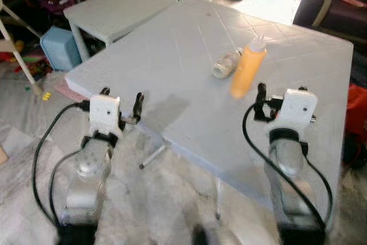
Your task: Restocking fridge
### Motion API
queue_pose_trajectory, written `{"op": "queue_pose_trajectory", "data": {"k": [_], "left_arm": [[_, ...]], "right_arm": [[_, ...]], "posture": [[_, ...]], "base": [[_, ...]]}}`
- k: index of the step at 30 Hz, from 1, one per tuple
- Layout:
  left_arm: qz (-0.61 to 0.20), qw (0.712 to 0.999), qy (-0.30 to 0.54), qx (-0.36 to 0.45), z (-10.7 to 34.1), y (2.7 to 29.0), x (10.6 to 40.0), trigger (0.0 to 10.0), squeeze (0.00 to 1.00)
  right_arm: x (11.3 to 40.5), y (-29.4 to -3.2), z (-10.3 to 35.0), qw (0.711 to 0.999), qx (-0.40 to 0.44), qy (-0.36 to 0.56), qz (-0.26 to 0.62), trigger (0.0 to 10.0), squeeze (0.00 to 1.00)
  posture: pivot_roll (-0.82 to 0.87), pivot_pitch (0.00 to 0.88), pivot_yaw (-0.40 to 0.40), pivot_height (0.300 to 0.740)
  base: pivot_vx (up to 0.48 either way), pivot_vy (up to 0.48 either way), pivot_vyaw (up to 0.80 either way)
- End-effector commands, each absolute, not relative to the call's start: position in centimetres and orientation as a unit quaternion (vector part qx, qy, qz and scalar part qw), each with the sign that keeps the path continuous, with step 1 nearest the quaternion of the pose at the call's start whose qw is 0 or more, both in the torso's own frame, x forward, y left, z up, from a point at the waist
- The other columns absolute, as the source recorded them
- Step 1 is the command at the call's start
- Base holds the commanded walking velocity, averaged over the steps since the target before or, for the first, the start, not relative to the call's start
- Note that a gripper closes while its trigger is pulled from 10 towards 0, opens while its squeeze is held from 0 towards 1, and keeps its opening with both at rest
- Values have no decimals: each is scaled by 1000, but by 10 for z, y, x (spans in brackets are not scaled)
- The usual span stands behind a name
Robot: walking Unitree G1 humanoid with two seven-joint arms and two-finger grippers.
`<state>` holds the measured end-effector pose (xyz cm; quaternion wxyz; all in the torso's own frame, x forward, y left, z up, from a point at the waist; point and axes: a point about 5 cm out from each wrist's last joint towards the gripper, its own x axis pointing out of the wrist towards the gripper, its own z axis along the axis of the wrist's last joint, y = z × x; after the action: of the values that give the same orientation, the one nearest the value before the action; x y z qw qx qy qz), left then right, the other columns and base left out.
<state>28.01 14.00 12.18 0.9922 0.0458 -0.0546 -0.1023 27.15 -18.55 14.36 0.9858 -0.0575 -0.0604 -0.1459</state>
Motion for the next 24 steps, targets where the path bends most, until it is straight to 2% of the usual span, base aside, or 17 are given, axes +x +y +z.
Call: {"op": "queue_pose_trajectory", "data": {"k": [1, 12, 13, 15, 20, 21, 22, 24], "left_arm": [[-91, 992, -57, 58, 123, 148, 279, 10000, 0], [-88, 992, -60, 65, 126, 150, 279, 10000, 0], [-88, 992, -60, 66, 127, 150, 279, 10000, 0], [-90, 992, -59, 67, 127, 151, 278, 10000, 0], [-92, 992, -56, 73, 127, 153, 275, 10000, 0], [-92, 991, -56, 74, 127, 153, 274, 10000, 0], [-93, 991, -55, 75, 128, 154, 274, 10000, 0], [-92, 991, -54, 78, 128, 155, 273, 10000, 0]], "right_arm": [[276, -182, 150, 986, -58, -71, -139, 10000, 0], [298, -183, 161, 992, -54, -75, -83, 10000, 0], [300, -184, 162, 992, -52, -78, -86, 10000, 988], [303, -186, 164, 992, -49, -79, -88, 10000, 1000], [314, -183, 169, 994, -53, -79, -62, 10000, 1000], [317, -182, 170, 994, -56, -78, -56, 10000, 106], [319, -182, 171, 994, -57, -78, -55, 10000, 0], [323, -181, 172, 994, -60, -76, -46, 10000, 0]], "posture": [[-48, 60, -5, 740], [-35, 95, 6, 740], [-31, 101, 8, 740], [-26, 108, 12, 740], [-16, 122, 20, 740], [-13, 126, 22, 740], [-12, 128, 24, 740], [-8, 130, 25, 740]], "base": [[0, 0, 0], [0, 0, 0], [0, 0, 0], [0, 0, 0], [0, 0, 0], [0, 0, 0], [0, 0, 0], [0, 0, 0]]}}
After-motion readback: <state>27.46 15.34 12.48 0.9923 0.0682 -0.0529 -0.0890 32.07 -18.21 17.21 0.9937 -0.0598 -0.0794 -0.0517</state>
